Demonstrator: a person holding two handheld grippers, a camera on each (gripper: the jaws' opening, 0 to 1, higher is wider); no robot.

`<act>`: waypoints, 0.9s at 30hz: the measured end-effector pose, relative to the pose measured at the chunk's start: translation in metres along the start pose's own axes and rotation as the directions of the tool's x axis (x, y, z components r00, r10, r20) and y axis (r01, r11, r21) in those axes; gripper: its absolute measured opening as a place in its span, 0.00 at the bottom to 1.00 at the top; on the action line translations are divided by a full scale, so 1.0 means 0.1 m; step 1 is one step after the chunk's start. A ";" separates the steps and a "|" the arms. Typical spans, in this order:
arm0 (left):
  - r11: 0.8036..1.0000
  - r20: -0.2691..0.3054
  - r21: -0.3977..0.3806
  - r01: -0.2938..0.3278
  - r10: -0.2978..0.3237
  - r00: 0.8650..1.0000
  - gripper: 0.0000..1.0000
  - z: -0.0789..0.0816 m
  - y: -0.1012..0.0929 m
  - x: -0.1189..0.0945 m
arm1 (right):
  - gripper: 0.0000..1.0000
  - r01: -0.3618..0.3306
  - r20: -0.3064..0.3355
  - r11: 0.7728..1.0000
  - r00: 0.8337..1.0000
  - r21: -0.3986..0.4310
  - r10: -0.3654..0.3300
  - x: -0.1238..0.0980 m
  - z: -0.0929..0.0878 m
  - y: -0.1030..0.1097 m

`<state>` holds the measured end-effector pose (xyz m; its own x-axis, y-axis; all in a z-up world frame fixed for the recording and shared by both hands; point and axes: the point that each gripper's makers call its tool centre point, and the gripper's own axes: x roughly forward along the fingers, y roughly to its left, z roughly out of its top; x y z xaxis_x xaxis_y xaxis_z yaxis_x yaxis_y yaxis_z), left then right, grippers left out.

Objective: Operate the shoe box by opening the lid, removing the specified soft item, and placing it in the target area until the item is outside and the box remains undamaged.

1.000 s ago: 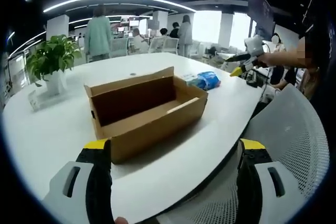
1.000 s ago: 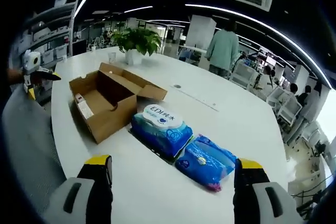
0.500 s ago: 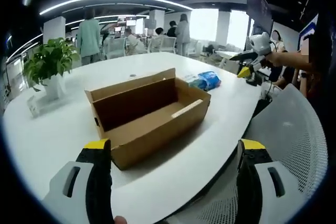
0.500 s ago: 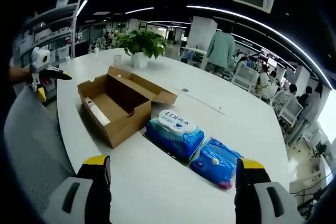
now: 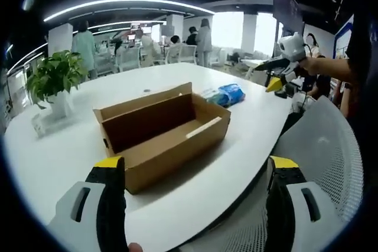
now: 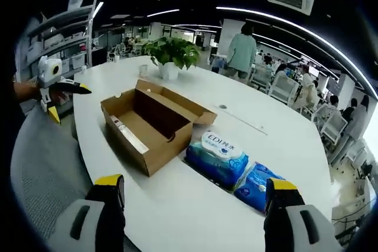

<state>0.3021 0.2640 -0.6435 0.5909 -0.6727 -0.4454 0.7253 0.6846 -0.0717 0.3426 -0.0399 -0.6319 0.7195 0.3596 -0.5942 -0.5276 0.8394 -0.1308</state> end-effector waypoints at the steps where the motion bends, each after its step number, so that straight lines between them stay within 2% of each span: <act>1: 1.000 0.001 -0.001 0.001 -0.001 1.000 0.99 0.00 -0.01 0.00 | 0.99 -0.008 -0.003 1.000 1.000 -0.004 0.008 0.02 0.02 0.04; 5: 1.000 -0.003 0.021 -0.003 0.003 1.000 0.99 -0.03 -0.05 -0.03 | 0.99 -0.047 0.010 0.998 0.999 -0.038 0.048 0.08 0.12 0.17; 13: 0.999 -0.001 0.032 -0.019 0.019 1.000 0.99 -0.09 -0.17 -0.06 | 0.99 -0.106 0.015 0.990 0.994 -0.089 0.108 0.24 0.27 0.31; 18: 0.999 0.006 0.018 -0.032 0.032 0.999 0.99 -0.12 -0.22 -0.07 | 0.99 -0.150 0.033 0.978 0.987 -0.147 0.157 0.34 0.42 0.41; 27: 0.998 0.028 -0.012 -0.064 0.064 0.998 0.99 -0.13 -0.21 -0.10 | 0.98 -0.219 0.014 0.947 0.973 -0.235 0.229 0.53 0.56 0.52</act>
<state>0.2761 0.2599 -0.6492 0.6461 -0.6349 -0.4238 0.6818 0.7296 -0.0536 0.3787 0.0454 -0.6253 0.5859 0.5479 -0.5971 -0.7635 0.6201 -0.1801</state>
